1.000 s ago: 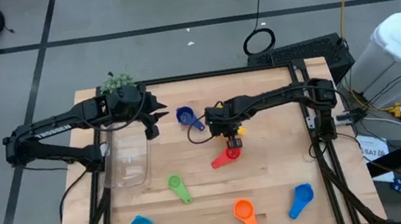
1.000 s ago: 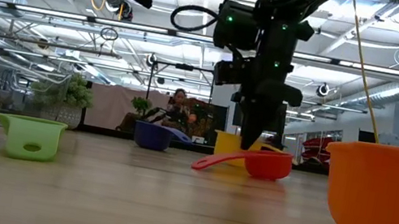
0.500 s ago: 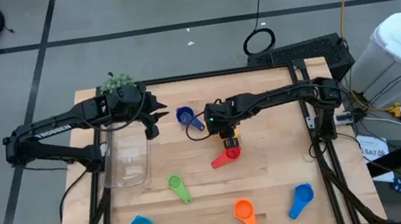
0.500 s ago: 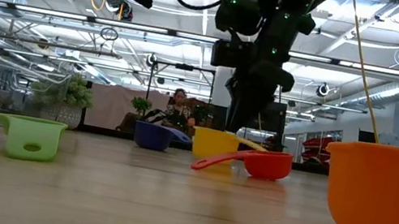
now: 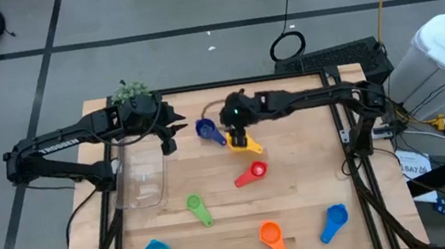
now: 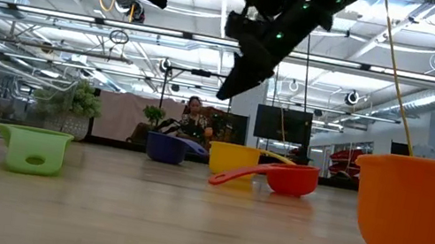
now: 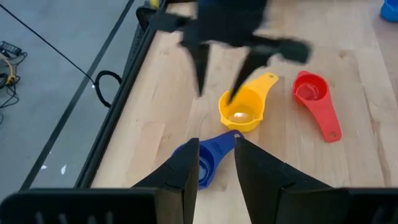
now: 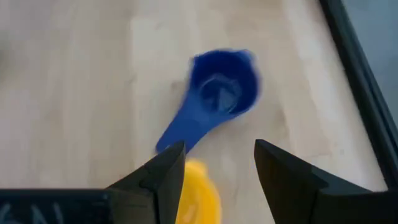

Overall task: Nest measuring cups in basket
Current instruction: Stack the dark blue measuring cup on top of the yellow measuring cup

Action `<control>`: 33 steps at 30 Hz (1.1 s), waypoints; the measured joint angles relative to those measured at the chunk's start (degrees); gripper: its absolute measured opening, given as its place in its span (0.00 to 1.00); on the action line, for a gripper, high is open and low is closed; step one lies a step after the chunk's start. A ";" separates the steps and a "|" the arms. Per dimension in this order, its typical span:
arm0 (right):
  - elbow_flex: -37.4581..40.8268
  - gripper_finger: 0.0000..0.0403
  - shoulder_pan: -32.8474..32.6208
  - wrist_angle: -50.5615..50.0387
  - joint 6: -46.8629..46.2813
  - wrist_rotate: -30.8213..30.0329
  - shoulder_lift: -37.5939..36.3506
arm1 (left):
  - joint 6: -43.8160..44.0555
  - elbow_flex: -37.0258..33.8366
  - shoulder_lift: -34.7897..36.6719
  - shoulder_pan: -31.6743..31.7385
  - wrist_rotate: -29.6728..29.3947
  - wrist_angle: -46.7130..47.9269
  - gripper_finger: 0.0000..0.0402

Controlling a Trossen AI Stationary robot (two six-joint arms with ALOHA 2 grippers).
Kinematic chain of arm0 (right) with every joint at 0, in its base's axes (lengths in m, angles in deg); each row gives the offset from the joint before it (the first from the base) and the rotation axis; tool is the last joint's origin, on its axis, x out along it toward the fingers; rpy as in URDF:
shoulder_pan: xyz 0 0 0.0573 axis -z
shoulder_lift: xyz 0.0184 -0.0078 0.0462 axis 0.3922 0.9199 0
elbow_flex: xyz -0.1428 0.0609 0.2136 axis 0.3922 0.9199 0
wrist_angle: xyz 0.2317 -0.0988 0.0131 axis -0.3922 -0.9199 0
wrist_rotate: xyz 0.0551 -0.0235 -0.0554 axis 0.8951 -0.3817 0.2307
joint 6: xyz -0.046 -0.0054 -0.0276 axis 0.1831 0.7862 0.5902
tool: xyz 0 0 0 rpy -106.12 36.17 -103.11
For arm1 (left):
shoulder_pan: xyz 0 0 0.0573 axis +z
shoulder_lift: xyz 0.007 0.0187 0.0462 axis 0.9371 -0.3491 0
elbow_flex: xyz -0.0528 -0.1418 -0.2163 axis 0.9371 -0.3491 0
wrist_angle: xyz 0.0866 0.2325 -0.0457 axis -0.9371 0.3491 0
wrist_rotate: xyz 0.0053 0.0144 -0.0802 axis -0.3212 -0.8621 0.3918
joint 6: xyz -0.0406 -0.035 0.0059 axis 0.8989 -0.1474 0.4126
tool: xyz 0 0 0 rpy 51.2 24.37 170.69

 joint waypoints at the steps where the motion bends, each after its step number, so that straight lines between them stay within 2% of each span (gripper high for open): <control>1: -0.75 0.46 0.82 0.27 -1.13 0.42 0.78 | -0.14 0.00 0.01 -0.02 -0.04 0.05 0.26; 9: -9.15 0.46 2.76 0.11 -4.56 1.22 8.56 | -2.83 0.00 3.02 0.43 -0.62 0.85 0.26; 18: -21.54 0.46 2.76 -6.25 -7.95 2.66 18.91 | -0.64 0.00 7.56 0.59 -1.15 2.55 0.26; 22: -23.91 0.46 2.94 -8.41 -7.98 2.68 21.62 | 1.08 0.00 8.68 0.30 -1.15 4.41 0.26; 33: -23.84 0.46 4.18 -7.23 -8.39 4.09 23.60 | 1.99 0.00 9.33 -0.24 -1.61 5.11 0.26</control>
